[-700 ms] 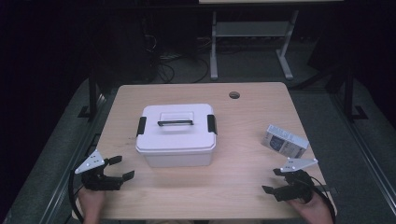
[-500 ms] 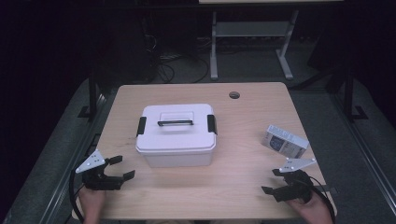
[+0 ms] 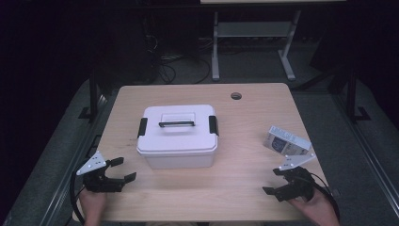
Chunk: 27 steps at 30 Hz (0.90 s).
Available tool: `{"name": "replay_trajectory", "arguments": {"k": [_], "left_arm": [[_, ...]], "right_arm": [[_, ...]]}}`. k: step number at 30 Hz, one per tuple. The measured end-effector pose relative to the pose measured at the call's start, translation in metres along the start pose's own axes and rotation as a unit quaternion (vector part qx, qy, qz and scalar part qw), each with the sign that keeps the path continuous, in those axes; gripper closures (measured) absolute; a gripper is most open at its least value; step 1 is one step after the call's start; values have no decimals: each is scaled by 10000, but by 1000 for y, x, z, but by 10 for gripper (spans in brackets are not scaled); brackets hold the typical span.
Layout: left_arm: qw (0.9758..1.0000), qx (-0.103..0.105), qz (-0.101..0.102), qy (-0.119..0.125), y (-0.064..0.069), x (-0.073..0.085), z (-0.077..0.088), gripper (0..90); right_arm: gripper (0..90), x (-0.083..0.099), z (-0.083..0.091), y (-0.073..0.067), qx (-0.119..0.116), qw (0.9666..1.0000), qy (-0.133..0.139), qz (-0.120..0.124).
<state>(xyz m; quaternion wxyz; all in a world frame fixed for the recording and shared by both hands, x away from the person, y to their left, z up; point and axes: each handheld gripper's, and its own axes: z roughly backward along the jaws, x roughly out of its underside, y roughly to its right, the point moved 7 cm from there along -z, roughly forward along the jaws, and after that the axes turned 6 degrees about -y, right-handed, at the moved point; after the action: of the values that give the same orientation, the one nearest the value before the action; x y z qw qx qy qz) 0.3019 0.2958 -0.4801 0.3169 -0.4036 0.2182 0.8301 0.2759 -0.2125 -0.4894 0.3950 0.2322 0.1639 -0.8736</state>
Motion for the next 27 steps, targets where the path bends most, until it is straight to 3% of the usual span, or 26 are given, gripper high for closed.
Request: {"name": "replay_trajectory", "arguments": {"k": [11, 27], "left_arm": [[10000, -19, 10, 67, -1, 0, 4, 134], [10000, -21, 28, 62, -1, 1, 4, 134]], "right_arm": [[190, -32, 21, -1, -80, 9975, -559, 426], [196, -33, 44, 1, -95, 9934, -995, 562]]}}
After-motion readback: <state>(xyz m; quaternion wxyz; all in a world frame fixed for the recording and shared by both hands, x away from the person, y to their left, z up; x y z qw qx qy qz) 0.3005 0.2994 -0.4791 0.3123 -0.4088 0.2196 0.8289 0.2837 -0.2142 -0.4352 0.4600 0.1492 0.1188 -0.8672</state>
